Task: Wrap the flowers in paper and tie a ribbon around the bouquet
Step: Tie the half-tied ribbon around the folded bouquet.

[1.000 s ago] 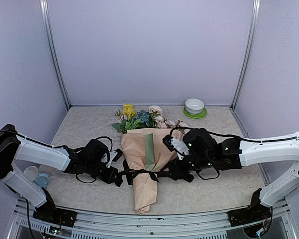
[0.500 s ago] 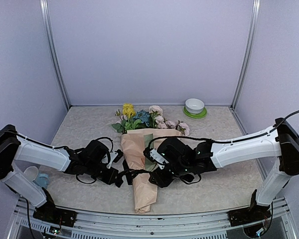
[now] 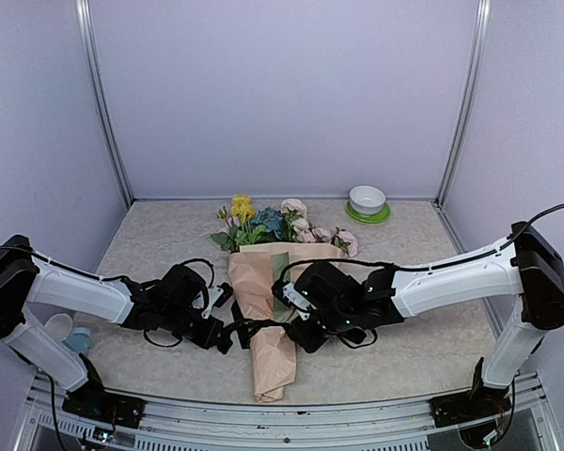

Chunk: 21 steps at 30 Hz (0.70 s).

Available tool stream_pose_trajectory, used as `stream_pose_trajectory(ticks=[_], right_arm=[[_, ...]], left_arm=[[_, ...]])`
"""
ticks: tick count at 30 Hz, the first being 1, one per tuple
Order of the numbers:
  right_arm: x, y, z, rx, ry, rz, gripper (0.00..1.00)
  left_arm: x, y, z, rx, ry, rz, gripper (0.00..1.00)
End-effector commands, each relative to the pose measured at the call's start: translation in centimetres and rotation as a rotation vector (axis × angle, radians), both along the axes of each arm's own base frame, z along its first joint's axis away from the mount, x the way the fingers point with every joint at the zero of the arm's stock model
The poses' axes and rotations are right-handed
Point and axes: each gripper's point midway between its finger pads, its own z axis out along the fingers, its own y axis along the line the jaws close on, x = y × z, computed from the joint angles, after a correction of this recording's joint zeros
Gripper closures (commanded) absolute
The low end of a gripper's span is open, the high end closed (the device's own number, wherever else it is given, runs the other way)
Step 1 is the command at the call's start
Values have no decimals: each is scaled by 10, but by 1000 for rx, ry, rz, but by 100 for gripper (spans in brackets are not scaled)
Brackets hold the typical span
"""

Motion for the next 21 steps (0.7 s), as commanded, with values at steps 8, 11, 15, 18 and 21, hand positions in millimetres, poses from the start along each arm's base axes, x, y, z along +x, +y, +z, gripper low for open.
stream_pose_trajectory(ticks=[8, 11, 15, 18, 21], right_arm=[[9, -4, 18, 30, -37, -32, 100], [6, -8, 31, 35, -41, -23, 100], [-3, -11, 47, 44, -37, 29, 100], [-9, -11, 57, 67, -37, 60, 100], [-15, -10, 68, 104, -38, 92, 100]], left_arm=[[3, -6, 5, 3, -25, -17, 100], [4, -6, 4, 7, -26, -16, 100], [4, -7, 2, 10, -21, -18, 100], [4, -7, 2, 10, -20, -20, 100], [5, -7, 2, 10, -22, -21, 100]])
